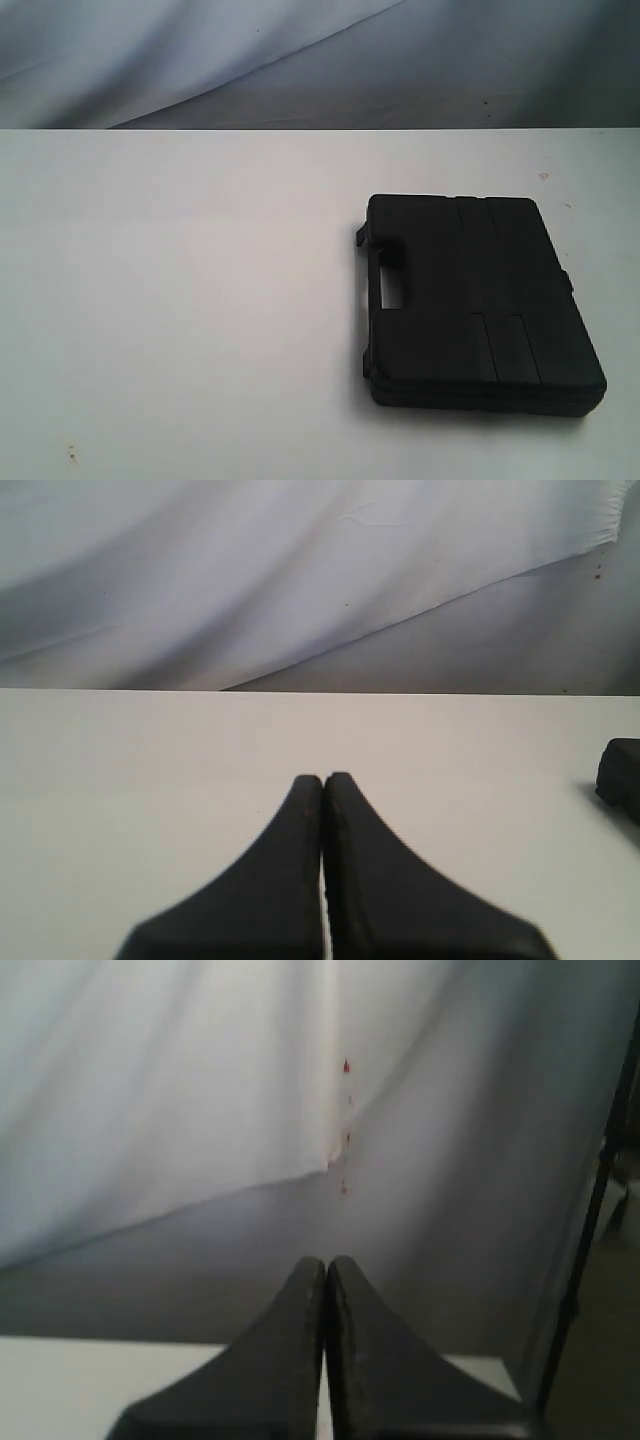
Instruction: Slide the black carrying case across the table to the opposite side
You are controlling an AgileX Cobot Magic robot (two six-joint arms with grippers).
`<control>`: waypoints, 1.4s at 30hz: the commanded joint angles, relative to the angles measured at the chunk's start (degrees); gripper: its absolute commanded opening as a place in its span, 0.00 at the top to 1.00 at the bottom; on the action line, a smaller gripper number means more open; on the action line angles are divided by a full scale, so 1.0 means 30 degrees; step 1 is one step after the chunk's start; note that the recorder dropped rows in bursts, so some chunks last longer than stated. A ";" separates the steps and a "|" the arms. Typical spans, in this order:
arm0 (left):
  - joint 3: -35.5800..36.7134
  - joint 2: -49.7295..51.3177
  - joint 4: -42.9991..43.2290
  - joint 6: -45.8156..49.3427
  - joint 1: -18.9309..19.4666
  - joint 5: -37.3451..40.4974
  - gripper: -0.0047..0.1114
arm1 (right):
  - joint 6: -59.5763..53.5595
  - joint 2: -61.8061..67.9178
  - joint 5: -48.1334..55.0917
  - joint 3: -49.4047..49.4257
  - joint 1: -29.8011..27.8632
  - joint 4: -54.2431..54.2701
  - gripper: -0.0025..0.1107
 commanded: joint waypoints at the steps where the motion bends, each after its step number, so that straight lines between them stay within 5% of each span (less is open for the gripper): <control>1: 0.0076 -0.0072 -0.0085 0.0016 -0.0128 -0.0012 0.96 | -0.3513 0.1748 0.3113 -0.1379 -0.0067 0.4425 0.98; 11: 0.0076 -0.0072 -0.0085 0.0016 -0.0128 -0.0012 0.96 | -0.7942 0.5558 0.5880 -0.1675 0.0223 1.1755 0.98; 24: 0.0076 -0.0072 -0.0085 0.0016 -0.0128 -0.0012 0.96 | -0.4836 1.2254 0.3734 -0.1675 0.5645 1.0881 0.98; 42: 0.0076 -0.0072 -0.0085 0.0016 -0.0128 -0.0012 0.96 | -0.1773 1.9159 0.4969 -0.5398 0.7922 1.0773 0.98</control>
